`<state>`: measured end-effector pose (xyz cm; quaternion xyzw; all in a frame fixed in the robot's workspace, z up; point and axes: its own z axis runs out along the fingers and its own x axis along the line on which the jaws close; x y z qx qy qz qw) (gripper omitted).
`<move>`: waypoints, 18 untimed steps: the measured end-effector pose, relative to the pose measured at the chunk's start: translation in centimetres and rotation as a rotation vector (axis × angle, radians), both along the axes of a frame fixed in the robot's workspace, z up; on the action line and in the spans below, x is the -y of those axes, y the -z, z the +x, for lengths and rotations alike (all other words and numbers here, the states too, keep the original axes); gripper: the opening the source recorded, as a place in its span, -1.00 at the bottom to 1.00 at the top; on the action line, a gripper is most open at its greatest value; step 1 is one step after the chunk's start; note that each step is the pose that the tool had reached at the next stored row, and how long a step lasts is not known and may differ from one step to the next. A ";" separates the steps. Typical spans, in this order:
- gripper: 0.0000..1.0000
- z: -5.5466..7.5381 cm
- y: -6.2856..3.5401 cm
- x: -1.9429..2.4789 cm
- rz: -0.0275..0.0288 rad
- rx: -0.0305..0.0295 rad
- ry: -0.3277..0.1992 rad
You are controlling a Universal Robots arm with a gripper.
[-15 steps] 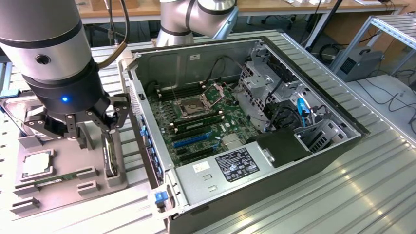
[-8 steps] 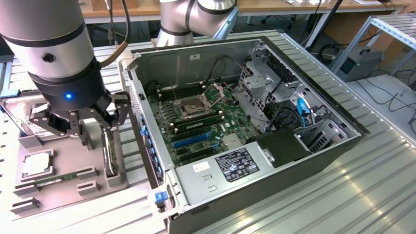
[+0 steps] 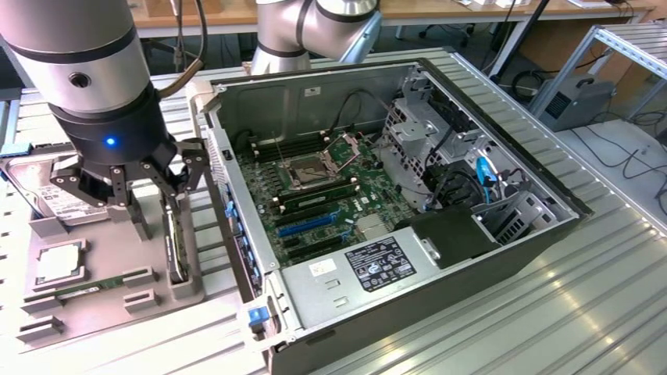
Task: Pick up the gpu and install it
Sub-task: 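Pick up the gpu and move the gpu toward the slot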
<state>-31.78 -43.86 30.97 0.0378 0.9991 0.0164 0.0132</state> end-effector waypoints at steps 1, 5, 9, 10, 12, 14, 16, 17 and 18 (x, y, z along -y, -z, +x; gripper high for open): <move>-0.04 0.0 0.03 -0.11 -0.0006 0.0001 0.000; -0.04 0.0 0.14 -0.72 -0.0031 0.0001 0.000; -0.04 0.0 0.23 -1.29 -0.0049 0.0001 0.000; -0.04 0.0 0.25 -1.44 -0.0053 0.0001 0.000; -0.04 0.0 0.29 -1.73 -0.0062 0.0001 0.000; -0.04 0.0 0.33 -2.06 -0.0071 0.0001 0.000; -0.04 0.0 0.38 -2.45 -0.0081 0.0000 0.000; -0.04 0.0 0.41 -2.63 -0.0085 0.0000 0.000; -0.04 0.0 0.44 -2.77 -0.0088 0.0001 0.000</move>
